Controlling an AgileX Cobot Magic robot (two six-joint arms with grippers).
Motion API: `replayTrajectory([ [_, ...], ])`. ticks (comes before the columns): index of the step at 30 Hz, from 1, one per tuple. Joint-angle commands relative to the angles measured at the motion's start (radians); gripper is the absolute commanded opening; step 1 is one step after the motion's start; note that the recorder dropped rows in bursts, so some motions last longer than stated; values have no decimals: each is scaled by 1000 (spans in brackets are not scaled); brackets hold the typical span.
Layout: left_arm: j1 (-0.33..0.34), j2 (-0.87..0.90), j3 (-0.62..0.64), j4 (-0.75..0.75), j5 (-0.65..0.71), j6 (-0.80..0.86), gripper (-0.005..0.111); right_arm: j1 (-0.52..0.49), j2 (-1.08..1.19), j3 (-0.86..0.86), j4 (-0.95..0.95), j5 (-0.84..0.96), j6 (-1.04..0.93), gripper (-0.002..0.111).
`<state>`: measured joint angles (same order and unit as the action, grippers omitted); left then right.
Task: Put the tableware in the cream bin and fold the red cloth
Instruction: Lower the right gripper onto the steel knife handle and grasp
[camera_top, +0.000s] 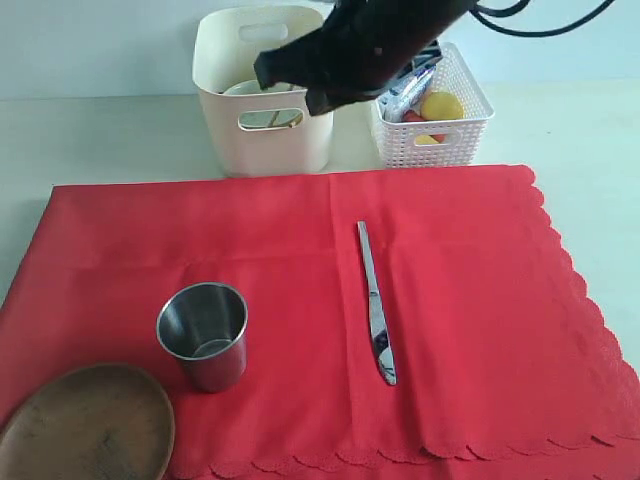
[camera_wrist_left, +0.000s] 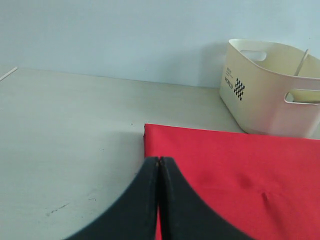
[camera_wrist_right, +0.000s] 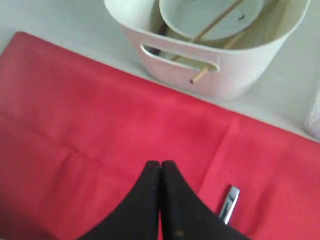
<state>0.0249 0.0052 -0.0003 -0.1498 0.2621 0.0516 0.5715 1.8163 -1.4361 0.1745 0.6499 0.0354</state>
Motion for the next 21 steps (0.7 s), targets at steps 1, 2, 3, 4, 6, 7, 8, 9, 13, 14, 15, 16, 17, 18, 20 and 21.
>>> replayTrajectory([
  [1, -4, -5, 0, 6, -8, 0, 3, 3, -11, 76, -94, 4, 61, 0],
  [2, -4, -5, 0, 6, -8, 0, 3, 3, -11, 96, -118, 5, 90, 0],
  [3, -4, -5, 0, 6, -8, 0, 3, 3, -11, 116, -132, 5, 115, 0],
  [4, -4, -5, 0, 6, -8, 0, 3, 3, -9, 135, -133, 5, 129, 0],
  [6, -4, -5, 0, 6, -8, 0, 3, 3, 0, 169, -133, 7, 134, 0],
  [7, -4, -5, 0, 6, -8, 0, 3, 3, 5, 184, -133, 7, 150, 0],
  [8, -4, -5, 0, 6, -8, 0, 3, 3, 11, 194, -133, 9, 169, 0],
  [9, -4, -5, 0, 6, -8, 0, 3, 3, 20, 204, -133, 14, 203, 0],
  [13, -4, -5, 0, 6, -8, 0, 3, 4, 58, 218, -133, 40, 253, 11],
  [14, -4, -5, 0, 6, -8, 0, 3, 4, 70, 218, -133, 49, 253, 15],
  [15, -4, -5, 0, 6, -8, 0, 3, 4, 82, 218, -133, 56, 253, 19],
  [16, -4, -5, 0, 6, -8, 0, 3, 8, 91, 218, -130, 60, 251, 23],
  [17, -4, -5, 0, 6, -8, 0, 3, 10, 99, 218, -130, 63, 244, 27],
  [18, -4, -5, 0, 6, -8, 0, 3, 16, 105, 218, -130, 58, 222, 29],
  [20, -4, -5, 0, 6, -8, 0, 3, 34, 118, 218, -130, 51, 208, 31],
  [21, -4, -5, 0, 6, -8, 0, 3, 43, 124, 218, -142, 48, 208, 31],
])
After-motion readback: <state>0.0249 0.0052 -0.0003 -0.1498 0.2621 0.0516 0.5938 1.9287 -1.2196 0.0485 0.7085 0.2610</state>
